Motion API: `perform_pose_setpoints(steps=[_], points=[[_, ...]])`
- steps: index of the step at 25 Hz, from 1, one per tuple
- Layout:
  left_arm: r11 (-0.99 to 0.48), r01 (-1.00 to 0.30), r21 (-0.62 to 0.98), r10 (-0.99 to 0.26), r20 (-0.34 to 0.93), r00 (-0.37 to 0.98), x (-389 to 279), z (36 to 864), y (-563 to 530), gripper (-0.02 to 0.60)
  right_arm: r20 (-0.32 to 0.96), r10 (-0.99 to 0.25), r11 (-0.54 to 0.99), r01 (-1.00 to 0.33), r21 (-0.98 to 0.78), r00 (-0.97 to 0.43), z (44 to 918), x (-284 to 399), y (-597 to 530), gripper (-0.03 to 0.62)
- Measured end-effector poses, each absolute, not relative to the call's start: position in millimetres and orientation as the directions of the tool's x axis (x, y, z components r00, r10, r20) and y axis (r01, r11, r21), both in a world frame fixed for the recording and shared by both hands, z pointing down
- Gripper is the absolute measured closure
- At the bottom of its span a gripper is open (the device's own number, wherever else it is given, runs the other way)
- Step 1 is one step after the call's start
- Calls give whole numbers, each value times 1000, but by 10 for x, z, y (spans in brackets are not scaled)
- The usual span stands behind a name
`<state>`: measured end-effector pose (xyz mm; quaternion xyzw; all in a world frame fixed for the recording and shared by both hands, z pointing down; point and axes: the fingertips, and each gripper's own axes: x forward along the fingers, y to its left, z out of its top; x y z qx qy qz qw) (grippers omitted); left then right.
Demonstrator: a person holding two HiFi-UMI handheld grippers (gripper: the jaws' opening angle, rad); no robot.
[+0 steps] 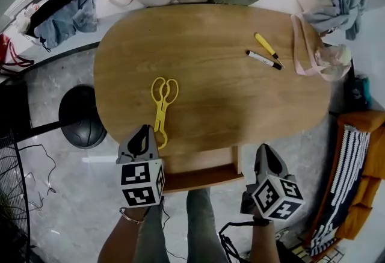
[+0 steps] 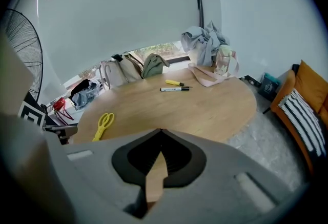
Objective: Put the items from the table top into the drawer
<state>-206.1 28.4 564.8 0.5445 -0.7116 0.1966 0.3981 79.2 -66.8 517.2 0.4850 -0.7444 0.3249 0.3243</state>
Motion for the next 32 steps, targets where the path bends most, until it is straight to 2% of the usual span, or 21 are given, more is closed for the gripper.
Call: perform_pose_setpoints(steps=[1,2,3,6,9,11,16,24,32], points=[[320,-934,160,-619,782,-78,-2047,5647,267,583,800,-511,315,-934,-168,-316,5170,815,-673,589],[310,-936,167,-617,784,-64,-2026,5648,250,544,802,-510,312,-936,-166,-312,5165,840,-679,589],[299,-938,175,-614,788,-49,-2001,5655,235,449,803,-510,310,-937,-163,-309,5162,867,-684,589],[280,-942,184,-599,800,-22,-1951,5714,209,439,806,-510,303,-940,-158,-300,5166,945,-694,588],[249,-946,206,-578,816,25,-1899,5822,180,371,808,-511,296,-943,-155,-293,5176,1009,-687,589],[217,-951,222,-557,828,66,-1865,5906,160,348,810,-511,290,-944,-154,-289,5187,1044,-671,589],[145,-973,180,-485,870,89,-1843,6125,122,333,816,-508,271,-950,-154,-277,5239,1157,-638,588],[141,-981,132,-408,911,64,-1873,6384,80,333,823,-501,237,-957,-166,-267,5322,1269,-566,589],[121,-989,82,-384,923,29,-1912,6475,13,334,824,-500,209,-960,-185,-267,5392,1319,-558,589]])
